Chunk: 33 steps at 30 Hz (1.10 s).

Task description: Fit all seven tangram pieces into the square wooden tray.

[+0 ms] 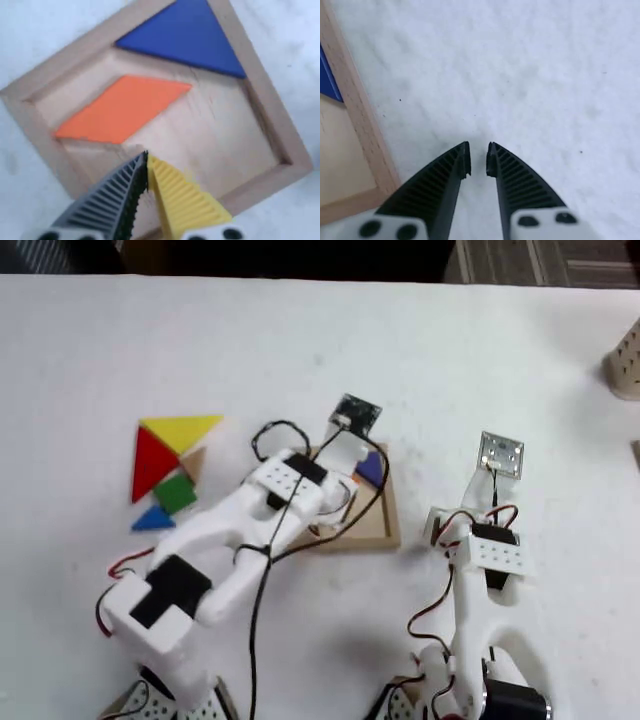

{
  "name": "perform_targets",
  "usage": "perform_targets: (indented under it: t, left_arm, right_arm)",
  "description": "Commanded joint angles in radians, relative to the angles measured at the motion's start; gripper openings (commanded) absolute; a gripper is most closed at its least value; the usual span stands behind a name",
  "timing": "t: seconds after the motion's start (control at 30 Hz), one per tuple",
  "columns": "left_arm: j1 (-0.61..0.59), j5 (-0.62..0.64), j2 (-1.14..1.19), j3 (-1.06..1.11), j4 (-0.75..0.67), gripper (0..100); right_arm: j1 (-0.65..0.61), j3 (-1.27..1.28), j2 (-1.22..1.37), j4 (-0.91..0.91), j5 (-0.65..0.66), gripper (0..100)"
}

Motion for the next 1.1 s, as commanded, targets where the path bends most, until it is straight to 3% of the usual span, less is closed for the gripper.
perform_targets:
  t: [0.0, 0.3, 0.53, 0.83, 1.07]
  left_arm:
    - [-0.056, 0.011, -0.004, -0.029, -0.072, 2]
    - [-0.071, 0.011, 0.194, -0.307, 0.124, 2]
    - [-0.068, 0.009, 0.097, -0.308, 0.216, 2]
    - [-0.044, 0.009, 0.013, -0.161, 0.072, 2]
    - [0.050, 0.009, 0.113, -0.189, -0.023, 2]
  right_arm:
    - [-0.007, -0.005, -0.038, -0.015, 0.012, 6.2]
    - [-0.007, -0.005, -0.038, -0.015, 0.012, 6.2]
    - [-0.007, -0.005, -0.038, -0.015, 0.015, 6.2]
    - [-0.008, -0.005, -0.038, -0.015, 0.068, 6.0]
    - [-0.008, -0.005, -0.038, -0.015, 0.069, 6.0]
